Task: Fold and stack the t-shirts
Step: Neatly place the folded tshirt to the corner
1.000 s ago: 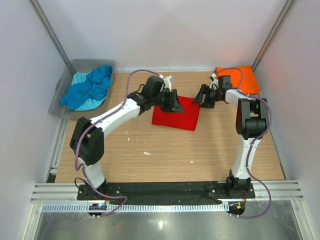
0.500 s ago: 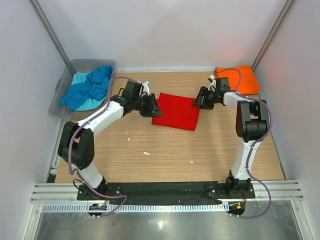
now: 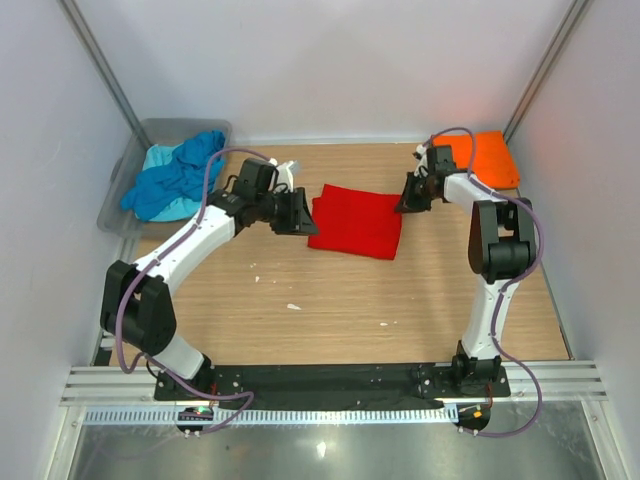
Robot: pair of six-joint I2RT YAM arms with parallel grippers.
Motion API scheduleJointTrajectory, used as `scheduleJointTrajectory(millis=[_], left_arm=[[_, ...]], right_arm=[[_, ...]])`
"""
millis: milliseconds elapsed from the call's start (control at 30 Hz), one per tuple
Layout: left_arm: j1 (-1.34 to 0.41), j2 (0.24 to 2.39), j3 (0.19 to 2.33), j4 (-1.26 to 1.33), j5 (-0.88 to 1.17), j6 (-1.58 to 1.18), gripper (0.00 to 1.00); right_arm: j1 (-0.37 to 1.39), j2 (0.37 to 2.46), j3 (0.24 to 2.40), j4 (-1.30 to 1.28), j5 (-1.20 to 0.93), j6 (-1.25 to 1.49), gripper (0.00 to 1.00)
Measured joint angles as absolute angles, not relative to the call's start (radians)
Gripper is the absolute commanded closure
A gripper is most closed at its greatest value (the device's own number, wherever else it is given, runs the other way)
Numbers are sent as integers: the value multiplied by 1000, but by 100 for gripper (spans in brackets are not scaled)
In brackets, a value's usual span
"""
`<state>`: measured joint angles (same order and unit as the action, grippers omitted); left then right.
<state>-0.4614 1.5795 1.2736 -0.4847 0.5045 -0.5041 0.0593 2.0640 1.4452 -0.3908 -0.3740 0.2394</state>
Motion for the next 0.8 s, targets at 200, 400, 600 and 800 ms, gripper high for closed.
scheduleJointTrajectory(millis=[200, 400, 600, 800], left_arm=[[-459, 1562, 1270, -509, 498, -475, 59], [-458, 1562, 1264, -516, 508, -464, 59], [-458, 1562, 1261, -518, 521, -463, 59], [-457, 1562, 1259, -519, 532, -463, 59]], right_arm=[[66, 2064, 1591, -490, -223, 147, 99], [62, 2066, 1692, -555, -19, 19, 99], [55, 2067, 1811, -576, 158, -89, 99], [43, 2064, 1863, -570, 270, -179, 99]])
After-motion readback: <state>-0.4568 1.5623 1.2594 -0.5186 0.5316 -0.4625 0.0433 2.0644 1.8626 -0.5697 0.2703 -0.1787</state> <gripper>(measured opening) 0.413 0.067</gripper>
